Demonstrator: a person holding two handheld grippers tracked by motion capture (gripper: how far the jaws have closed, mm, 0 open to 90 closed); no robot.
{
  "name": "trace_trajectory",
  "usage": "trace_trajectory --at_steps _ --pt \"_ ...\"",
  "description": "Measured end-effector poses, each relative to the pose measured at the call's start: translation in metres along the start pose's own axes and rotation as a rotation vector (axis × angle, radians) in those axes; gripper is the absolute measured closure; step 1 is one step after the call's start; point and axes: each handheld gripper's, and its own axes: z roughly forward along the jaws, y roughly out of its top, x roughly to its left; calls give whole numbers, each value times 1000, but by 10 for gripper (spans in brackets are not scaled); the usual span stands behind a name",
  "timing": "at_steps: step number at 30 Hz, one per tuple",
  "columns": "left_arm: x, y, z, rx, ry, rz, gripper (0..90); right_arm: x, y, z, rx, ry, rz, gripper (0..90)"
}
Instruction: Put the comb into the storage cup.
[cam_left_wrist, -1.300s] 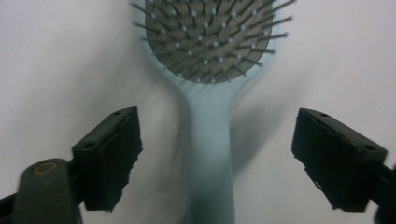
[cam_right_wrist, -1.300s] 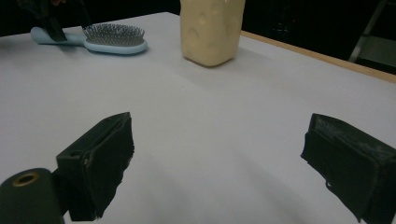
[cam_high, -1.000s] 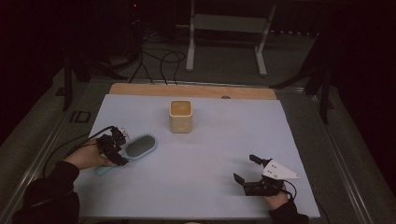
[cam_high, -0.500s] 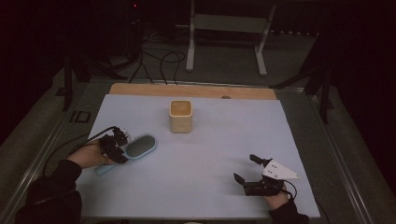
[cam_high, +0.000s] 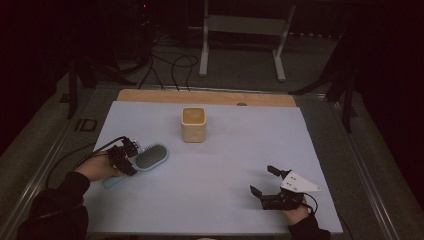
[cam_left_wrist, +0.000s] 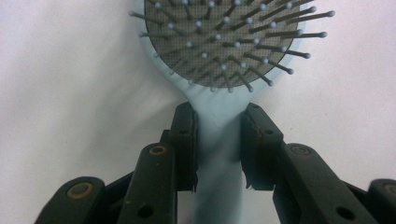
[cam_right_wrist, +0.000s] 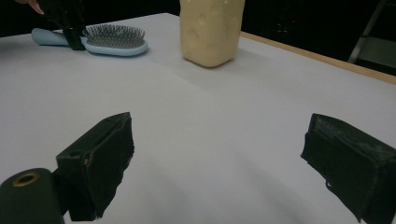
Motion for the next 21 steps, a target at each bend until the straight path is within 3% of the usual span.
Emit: trace_trajectory --at_steps 5,8,10,15,21 --pt "0 -2 -1 -17 0 2 699 0 0 0 1 -2 2 83" --pt "0 -3 -3 -65 6 6 699 -1 0 0 0 -2 3 83" --pt "0 -2 -6 -103 15 -22 699 -1 0 0 0 -3 4 83" --pt "1 0 -18 -182 10 -35 700 -1 0 0 2 -3 3 83" --pt "0 3 -28 -238 18 -49 700 -1 0 0 1 -3 3 83"
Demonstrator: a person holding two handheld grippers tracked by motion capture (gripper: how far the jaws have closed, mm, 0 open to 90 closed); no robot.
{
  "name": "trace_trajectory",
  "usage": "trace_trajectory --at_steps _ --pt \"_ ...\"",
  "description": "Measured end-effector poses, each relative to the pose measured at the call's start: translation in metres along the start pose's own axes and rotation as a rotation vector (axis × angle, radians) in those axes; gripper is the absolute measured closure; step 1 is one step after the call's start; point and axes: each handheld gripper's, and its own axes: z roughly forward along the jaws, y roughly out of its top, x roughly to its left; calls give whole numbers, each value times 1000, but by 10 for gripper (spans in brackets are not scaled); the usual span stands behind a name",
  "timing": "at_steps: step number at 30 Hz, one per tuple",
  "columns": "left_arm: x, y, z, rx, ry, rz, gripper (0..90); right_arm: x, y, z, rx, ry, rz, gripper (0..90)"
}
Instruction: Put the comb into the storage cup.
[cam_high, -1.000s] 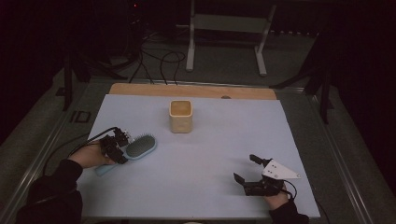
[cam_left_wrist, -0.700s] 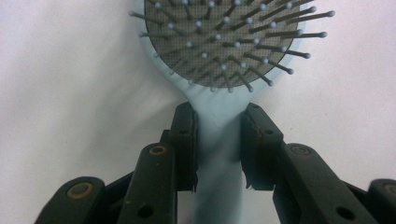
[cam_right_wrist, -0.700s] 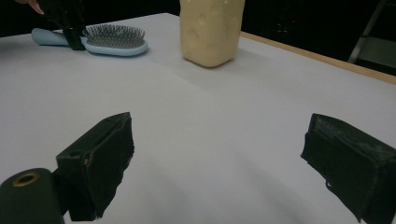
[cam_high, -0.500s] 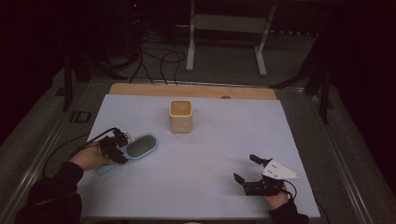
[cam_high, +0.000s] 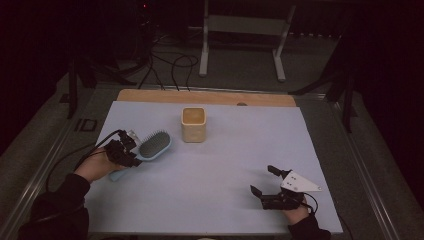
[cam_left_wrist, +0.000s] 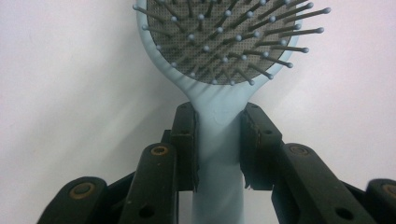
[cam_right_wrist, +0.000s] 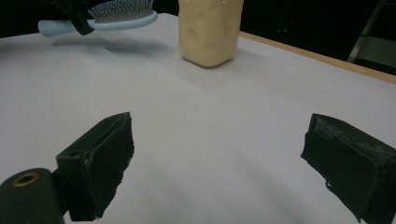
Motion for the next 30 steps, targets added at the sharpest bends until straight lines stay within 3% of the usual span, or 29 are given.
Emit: trace_trajectory --at_steps 6,12,17,26,30 --pt "-4 4 -11 -67 7 21 700 0 0 0 0 0 2 83" --pt "-6 9 -23 -137 6 17 700 0 0 0 0 -1 0 83" --pt "-9 16 -34 -238 15 -9 700 0 0 0 -1 1 0 83" --pt "-13 28 -45 -331 -15 -2 700 0 0 0 -1 1 2 83" --pt "-14 32 -50 -384 -6 -10 700 0 0 0 -1 2 1 83"
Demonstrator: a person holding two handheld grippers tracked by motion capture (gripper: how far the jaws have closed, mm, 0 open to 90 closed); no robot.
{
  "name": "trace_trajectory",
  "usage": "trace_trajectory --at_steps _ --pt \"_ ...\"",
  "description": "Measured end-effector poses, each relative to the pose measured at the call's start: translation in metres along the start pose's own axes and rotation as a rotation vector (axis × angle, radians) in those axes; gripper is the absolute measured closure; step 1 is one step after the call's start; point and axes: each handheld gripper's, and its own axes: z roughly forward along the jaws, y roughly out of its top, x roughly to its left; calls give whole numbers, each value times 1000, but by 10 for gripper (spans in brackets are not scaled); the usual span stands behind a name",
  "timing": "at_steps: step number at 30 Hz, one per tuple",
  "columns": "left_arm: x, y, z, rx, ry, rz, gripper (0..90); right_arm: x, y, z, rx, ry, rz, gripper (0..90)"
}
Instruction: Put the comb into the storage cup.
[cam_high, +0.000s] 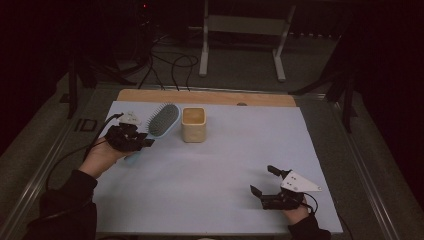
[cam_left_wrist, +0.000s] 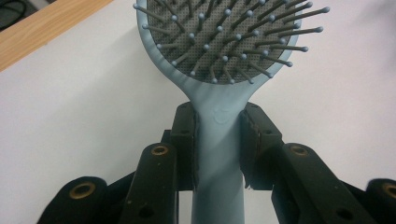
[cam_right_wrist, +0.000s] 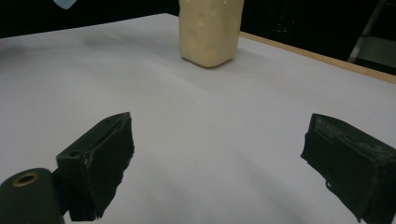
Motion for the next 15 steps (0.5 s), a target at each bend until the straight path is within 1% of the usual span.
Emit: trace_trajectory --at_steps 1,2,4,5,6,7,8,9,10,11,12,13,14,15 --pt "0 1 0 -11 -14 -6 700 0 0 0 0 0 0 83" --pt "-1 3 -1 -27 -3 0 700 0 0 0 0 0 -1 83" --pt "-1 5 -1 -45 -10 -4 700 0 0 0 0 -1 1 83" --pt "-1 6 -1 -54 -1 -1 700 0 0 0 0 -1 1 83" --pt "-1 8 -1 -60 -11 -9 700 0 0 0 -2 0 1 83" --pt "-2 9 -2 -71 2 -3 700 0 0 0 -1 0 1 83" --pt "-2 10 -2 -81 -6 -11 700 0 0 0 -1 0 1 83" --pt "-2 11 -1 -90 -10 -3 700 0 0 0 -1 0 1 83" --pt "-3 12 -2 -98 -1 -2 700 0 0 0 -2 1 2 83" --pt "-2 13 -1 -106 -21 -6 700 0 0 0 -2 1 2 83" --pt "-4 14 -1 -115 -11 4 700 0 0 0 -3 2 2 83" --pt "-4 14 -1 -115 -11 4 700 0 0 0 -3 2 2 83" --pt "-4 17 -1 -127 -21 1 700 0 0 0 -3 1 2 83" --pt "-6 18 -1 -139 -10 7 700 0 0 0 -2 1 1 83"
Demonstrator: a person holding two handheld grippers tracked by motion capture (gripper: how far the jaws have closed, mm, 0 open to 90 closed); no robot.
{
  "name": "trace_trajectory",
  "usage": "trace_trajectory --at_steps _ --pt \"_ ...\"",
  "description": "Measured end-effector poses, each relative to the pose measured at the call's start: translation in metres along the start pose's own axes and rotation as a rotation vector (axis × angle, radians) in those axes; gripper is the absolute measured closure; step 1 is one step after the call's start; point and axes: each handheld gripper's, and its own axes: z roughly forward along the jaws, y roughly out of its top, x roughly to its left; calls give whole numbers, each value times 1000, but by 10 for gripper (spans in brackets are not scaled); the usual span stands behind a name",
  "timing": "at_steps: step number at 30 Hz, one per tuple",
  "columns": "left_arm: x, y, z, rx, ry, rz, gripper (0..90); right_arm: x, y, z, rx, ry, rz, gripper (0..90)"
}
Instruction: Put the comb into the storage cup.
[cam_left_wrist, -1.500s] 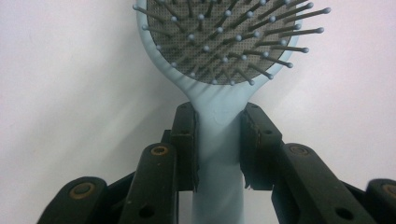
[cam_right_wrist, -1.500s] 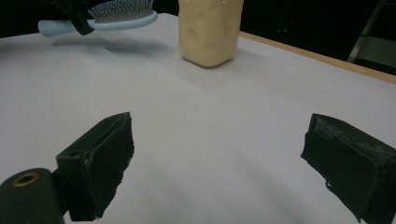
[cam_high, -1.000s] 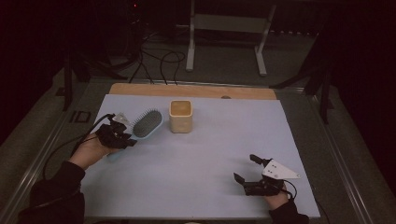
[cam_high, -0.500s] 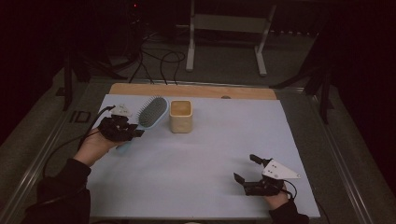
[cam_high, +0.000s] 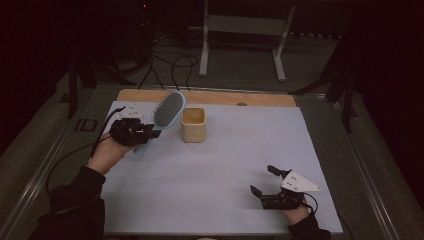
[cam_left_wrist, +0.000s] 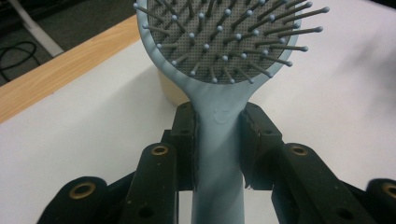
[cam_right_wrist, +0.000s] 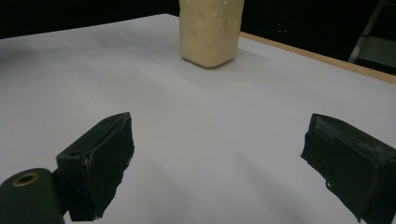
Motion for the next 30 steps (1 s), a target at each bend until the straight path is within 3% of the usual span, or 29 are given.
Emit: trace_trajectory --at_steps 7,14,20,30 --pt "-5 9 1 -75 1 -1 699 0 0 0 -1 0 1 83" --pt "-9 17 4 -163 38 -1 700 0 0 0 -3 3 2 83" --pt "-12 26 6 -248 54 -25 700 0 0 0 -2 3 1 83" --pt "-16 36 11 -340 64 -43 700 0 0 0 -2 3 1 83"
